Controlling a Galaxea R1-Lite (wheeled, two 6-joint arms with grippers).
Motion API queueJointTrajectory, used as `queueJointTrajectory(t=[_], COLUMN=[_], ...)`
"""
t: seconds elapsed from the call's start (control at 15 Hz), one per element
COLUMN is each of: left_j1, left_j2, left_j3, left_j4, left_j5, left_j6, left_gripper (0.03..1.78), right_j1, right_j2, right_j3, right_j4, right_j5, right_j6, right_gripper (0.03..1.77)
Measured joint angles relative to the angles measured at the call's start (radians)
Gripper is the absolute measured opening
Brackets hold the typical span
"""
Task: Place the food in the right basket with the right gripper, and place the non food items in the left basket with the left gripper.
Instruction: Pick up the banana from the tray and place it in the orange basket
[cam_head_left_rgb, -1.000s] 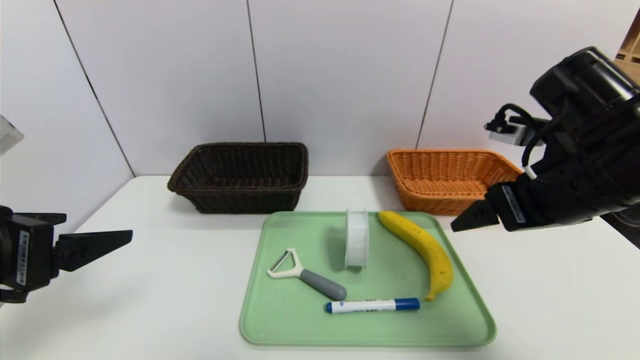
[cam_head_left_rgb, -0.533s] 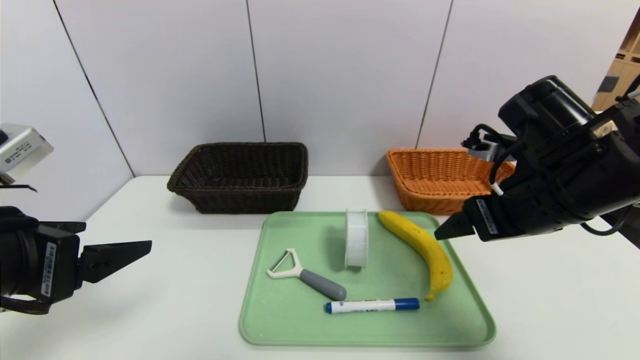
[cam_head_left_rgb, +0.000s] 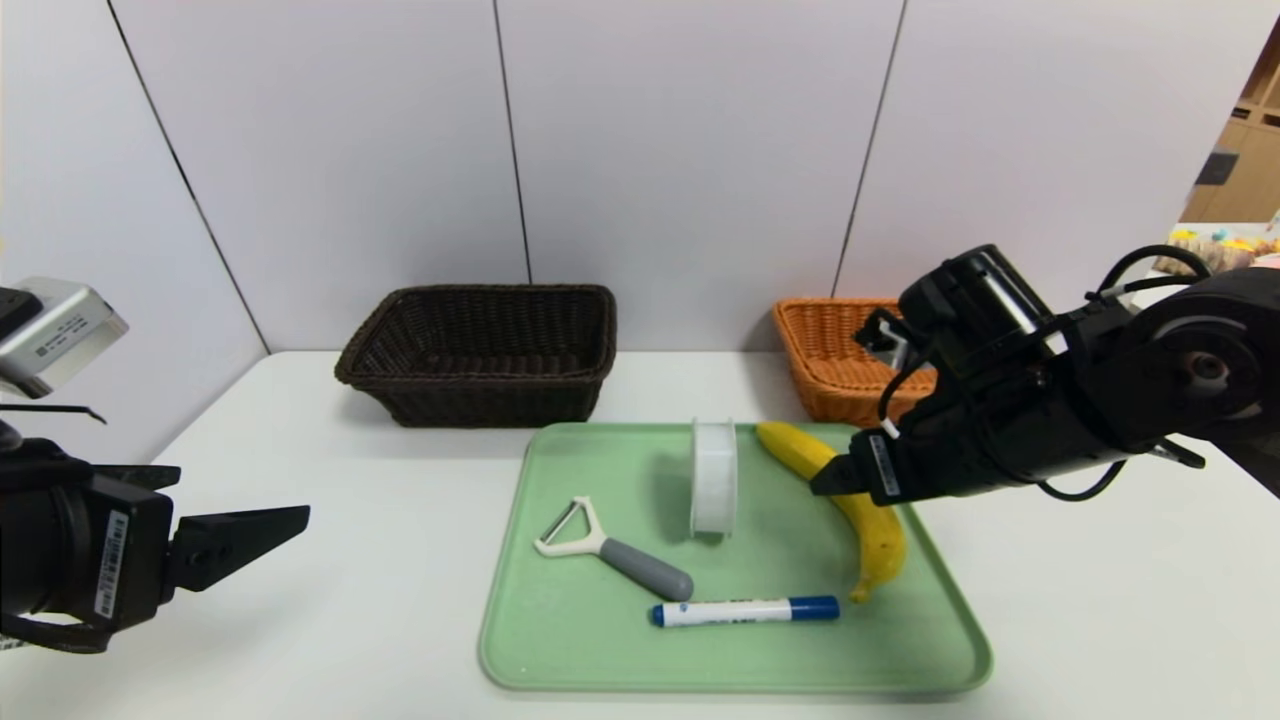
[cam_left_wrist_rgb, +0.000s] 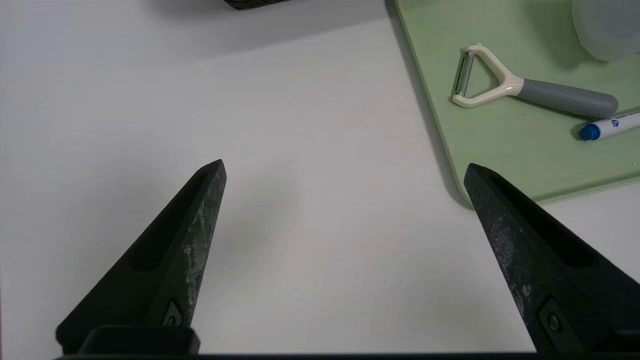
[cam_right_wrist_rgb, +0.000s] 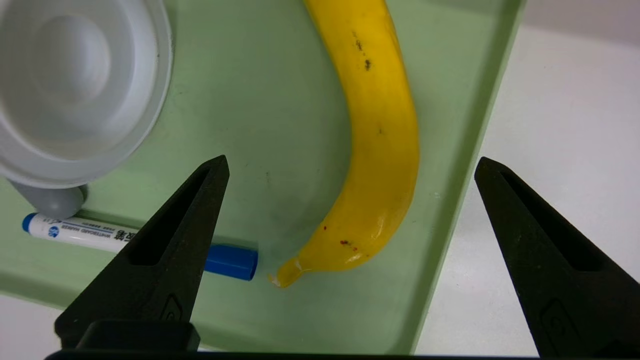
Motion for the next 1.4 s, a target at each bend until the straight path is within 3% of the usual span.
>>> queueJointTrajectory(t=[0.27, 0.53, 0.8, 1.13, 1.4], left_j1=[0.0, 0.0, 0.001, 0.001, 0.001], left_j2=[0.005, 0.007, 0.005, 0.003, 0.003], left_j3=[0.005, 0.005, 0.005, 0.006, 0.004], left_j4=[-0.051, -0.053, -0.053, -0.054, -0.054], left_j5=[0.0, 0.0, 0.0, 0.0, 0.0], left_j6=[0.0, -0.003, -0.007, -0.009, -0.012], left_gripper=[1.69, 1.69, 1.69, 1.69, 1.69], right_j1=[0.007, 0.007, 0.007, 0.007, 0.007], right_j2=[0.057, 0.092, 0.13, 0.164, 0.169], right_j3=[-0.009, -0.011, -0.01, -0.009, -0.006], right_j4=[-0.004, -0.006, -0.084, -0.089, -0.087], right_j5=[0.0, 0.0, 0.0, -0.003, -0.014], right_j6=[0.024, 0.028, 0.094, 0.096, 0.093], right_gripper=[1.7, 1.7, 1.7, 1.7, 1.11])
